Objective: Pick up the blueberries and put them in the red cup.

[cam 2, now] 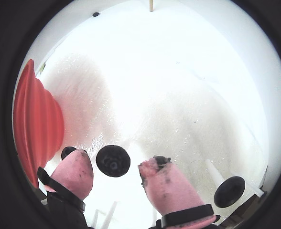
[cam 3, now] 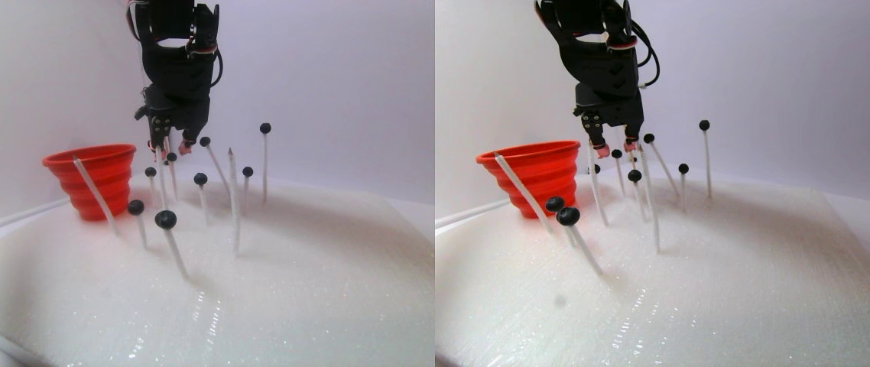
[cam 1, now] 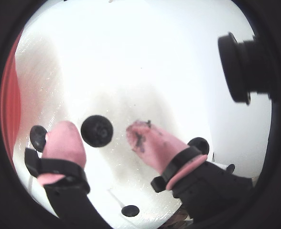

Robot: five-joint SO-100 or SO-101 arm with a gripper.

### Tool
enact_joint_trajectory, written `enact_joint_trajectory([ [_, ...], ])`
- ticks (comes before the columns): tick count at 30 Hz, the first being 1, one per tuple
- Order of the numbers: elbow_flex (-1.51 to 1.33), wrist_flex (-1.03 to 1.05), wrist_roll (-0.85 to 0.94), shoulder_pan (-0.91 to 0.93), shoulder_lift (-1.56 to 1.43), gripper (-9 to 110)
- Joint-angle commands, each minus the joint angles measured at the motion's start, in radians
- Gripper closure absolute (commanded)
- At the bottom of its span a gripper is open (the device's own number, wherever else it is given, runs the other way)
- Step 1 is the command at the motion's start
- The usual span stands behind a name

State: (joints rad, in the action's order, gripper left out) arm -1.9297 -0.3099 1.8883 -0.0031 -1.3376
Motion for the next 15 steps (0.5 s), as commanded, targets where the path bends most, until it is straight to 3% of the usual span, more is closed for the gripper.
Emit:
enact_joint_trajectory([
  [1, 0.08, -0.031, -0.012, -0.028, -0.017, 82],
  [15, 0.101, -0.067, -0.023, -0.038, 0.031, 83],
])
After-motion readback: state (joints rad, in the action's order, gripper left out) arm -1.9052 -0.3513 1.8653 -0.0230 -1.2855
